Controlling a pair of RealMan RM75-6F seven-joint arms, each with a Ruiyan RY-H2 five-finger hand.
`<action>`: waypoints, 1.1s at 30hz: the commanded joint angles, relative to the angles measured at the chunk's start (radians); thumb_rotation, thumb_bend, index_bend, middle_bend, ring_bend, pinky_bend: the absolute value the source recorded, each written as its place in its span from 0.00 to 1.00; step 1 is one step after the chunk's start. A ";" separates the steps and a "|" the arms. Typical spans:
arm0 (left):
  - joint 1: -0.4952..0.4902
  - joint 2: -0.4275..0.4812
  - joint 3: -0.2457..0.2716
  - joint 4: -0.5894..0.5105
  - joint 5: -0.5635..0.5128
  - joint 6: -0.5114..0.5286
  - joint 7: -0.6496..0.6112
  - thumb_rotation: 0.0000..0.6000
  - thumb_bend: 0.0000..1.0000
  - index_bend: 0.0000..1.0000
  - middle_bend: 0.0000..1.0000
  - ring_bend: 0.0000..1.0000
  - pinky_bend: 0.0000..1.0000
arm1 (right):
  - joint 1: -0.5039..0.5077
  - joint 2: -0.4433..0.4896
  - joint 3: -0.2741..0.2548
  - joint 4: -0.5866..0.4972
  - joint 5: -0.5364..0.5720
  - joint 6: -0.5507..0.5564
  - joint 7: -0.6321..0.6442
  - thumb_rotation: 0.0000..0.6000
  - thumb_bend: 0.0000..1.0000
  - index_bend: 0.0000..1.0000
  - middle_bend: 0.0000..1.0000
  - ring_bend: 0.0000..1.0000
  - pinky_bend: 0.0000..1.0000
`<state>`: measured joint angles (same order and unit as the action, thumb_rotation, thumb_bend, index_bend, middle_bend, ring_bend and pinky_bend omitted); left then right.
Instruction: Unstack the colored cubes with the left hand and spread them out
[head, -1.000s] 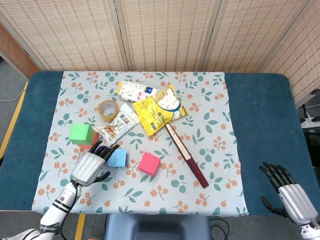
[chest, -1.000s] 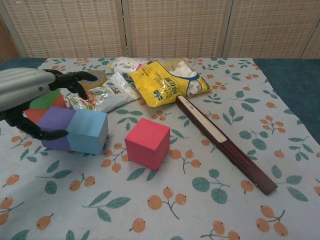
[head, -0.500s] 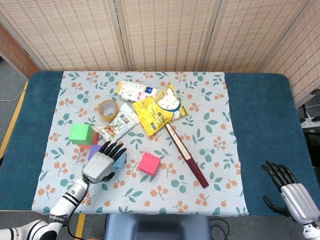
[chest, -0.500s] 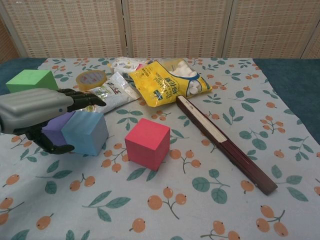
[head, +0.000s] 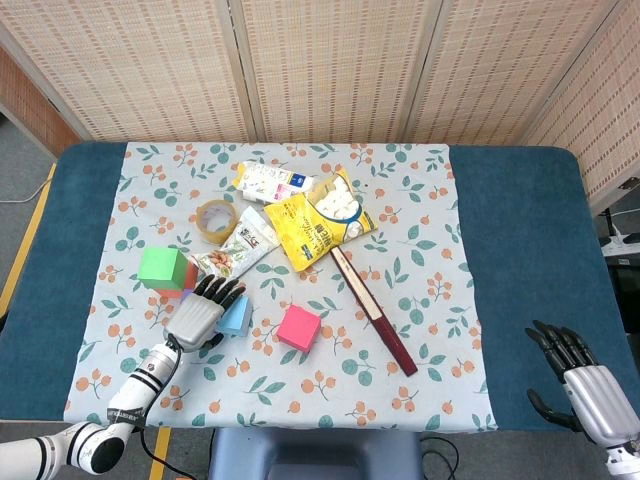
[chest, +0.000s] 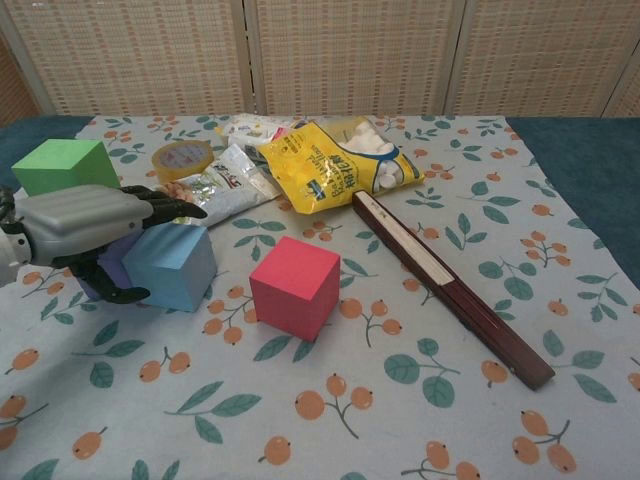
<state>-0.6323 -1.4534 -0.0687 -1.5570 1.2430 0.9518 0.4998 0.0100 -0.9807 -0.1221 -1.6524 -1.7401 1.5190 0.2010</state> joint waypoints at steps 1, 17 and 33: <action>-0.002 -0.016 0.007 0.021 0.039 0.015 -0.042 1.00 0.32 0.23 0.46 0.14 0.00 | 0.001 -0.001 0.000 0.000 0.001 -0.003 -0.001 1.00 0.29 0.00 0.00 0.00 0.00; 0.046 0.042 0.106 -0.083 0.371 0.230 -0.107 1.00 0.39 0.56 0.67 0.30 0.01 | 0.001 -0.004 -0.006 -0.002 -0.009 -0.009 -0.009 1.00 0.29 0.00 0.00 0.00 0.00; 0.157 0.190 0.240 -0.269 0.333 0.178 -0.003 1.00 0.38 0.04 0.12 0.04 0.00 | -0.005 0.002 -0.026 -0.004 -0.057 0.015 -0.004 1.00 0.29 0.00 0.00 0.00 0.00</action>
<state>-0.4790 -1.2630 0.1736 -1.8279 1.5891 1.1423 0.5029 0.0055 -0.9791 -0.1474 -1.6568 -1.7960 1.5328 0.1959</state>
